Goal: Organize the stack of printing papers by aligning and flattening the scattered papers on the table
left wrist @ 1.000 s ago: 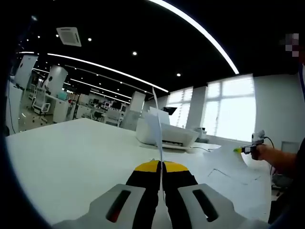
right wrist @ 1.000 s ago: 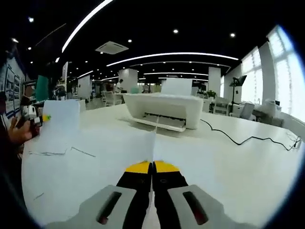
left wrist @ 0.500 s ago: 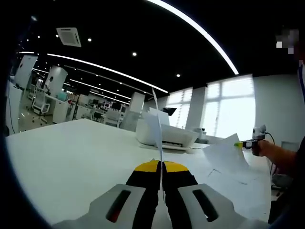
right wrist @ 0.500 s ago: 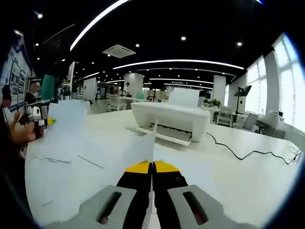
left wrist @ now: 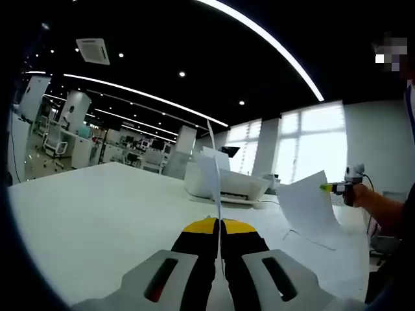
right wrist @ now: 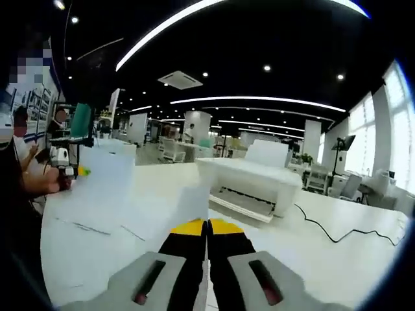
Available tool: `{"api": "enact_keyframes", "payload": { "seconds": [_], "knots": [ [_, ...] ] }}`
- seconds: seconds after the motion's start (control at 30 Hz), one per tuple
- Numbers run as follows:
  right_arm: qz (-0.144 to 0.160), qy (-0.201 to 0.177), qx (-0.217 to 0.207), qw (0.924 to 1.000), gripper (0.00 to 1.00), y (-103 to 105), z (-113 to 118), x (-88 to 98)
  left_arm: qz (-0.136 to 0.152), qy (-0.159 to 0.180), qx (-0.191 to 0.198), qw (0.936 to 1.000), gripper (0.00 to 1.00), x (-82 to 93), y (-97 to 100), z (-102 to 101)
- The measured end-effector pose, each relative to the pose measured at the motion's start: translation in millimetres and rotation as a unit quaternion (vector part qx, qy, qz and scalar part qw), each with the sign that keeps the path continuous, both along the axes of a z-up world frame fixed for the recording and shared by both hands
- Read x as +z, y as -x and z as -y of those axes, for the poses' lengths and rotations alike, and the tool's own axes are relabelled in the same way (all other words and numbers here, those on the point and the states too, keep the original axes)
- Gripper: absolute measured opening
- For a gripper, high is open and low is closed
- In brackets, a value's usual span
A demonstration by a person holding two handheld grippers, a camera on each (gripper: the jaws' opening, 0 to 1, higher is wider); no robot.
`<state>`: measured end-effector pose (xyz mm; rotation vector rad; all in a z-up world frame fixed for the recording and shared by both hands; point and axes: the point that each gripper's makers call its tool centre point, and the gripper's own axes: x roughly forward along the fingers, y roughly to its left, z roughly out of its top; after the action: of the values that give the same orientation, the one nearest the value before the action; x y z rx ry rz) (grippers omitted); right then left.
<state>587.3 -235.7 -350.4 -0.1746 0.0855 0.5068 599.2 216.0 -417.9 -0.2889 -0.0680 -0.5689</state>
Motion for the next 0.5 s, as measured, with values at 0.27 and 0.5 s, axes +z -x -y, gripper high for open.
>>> {"api": "enact_keyframes", "payload": {
  "seconds": [0.27,0.5],
  "knots": [
    [0.011,-0.013,0.023,0.9996,0.0,-1,-14,9.7,0.001,-0.001,0.0,1.0,0.07,0.3,0.0,1],
    [0.014,-0.019,0.044,0.9988,0.0,-9,-30,15.4,0.001,-0.004,-0.001,1.0,0.07,0.3,-0.4,2]
  ]
}}
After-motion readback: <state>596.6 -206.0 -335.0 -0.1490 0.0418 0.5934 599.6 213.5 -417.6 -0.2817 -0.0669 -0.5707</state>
